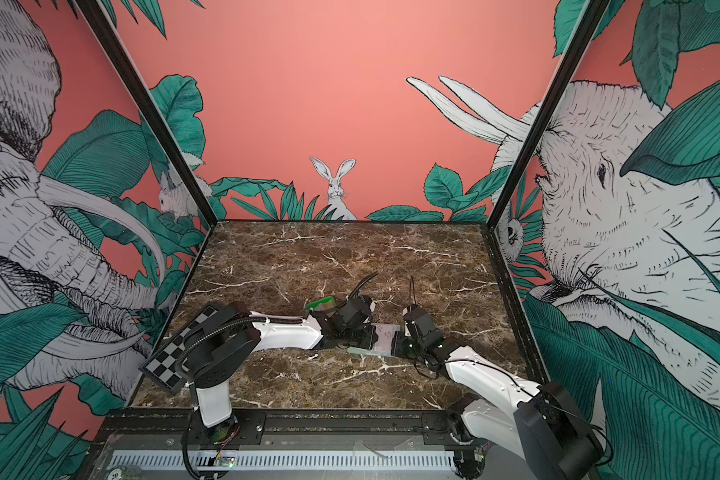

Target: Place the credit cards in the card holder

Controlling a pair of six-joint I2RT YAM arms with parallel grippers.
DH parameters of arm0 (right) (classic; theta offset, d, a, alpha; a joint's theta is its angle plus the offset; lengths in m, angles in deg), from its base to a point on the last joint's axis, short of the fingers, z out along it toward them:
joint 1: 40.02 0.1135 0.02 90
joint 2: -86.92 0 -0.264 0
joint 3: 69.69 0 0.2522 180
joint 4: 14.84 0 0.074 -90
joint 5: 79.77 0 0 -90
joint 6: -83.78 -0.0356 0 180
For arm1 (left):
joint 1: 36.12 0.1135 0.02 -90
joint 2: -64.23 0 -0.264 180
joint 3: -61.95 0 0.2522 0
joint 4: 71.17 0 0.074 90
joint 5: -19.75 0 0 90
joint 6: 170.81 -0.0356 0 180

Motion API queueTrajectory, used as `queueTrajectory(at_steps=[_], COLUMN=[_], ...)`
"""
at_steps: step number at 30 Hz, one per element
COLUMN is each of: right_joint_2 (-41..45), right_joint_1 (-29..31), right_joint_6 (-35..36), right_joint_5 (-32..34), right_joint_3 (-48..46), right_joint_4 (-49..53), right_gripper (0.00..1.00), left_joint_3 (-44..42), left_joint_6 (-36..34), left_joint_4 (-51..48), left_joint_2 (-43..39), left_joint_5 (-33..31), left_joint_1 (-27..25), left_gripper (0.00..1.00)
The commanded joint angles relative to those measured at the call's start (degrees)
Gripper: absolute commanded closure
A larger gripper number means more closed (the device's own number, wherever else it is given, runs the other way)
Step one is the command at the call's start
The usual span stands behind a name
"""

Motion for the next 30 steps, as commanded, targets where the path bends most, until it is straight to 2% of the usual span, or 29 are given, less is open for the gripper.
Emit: queueTrajectory(at_steps=[1, 19, 30], right_joint_2=[-0.7, -2.4, -3.5], right_joint_1=[-0.1, -0.1, -0.1], right_joint_6=[-0.7, -1.3, -1.2], right_joint_5=[1.7, 1.2, 0.1], right_joint_3=[1.0, 0.3, 0.3], right_joint_4=[0.1, -2.0, -3.3], right_gripper=[0.90, 0.86, 0.84], left_joint_3=[-1.2, -0.1, 0.1], left_joint_6=[-0.3, 0.3, 1.0], left_joint_4=[-3.0, -3.3, -4.9], left_joint_2=[-2.1, 0.5, 1.2], left_joint_5=[-1.0, 0.1, 0.2], left_joint_1=[0.3, 0.4, 0.4], left_gripper=[0.86, 0.86, 0.90])
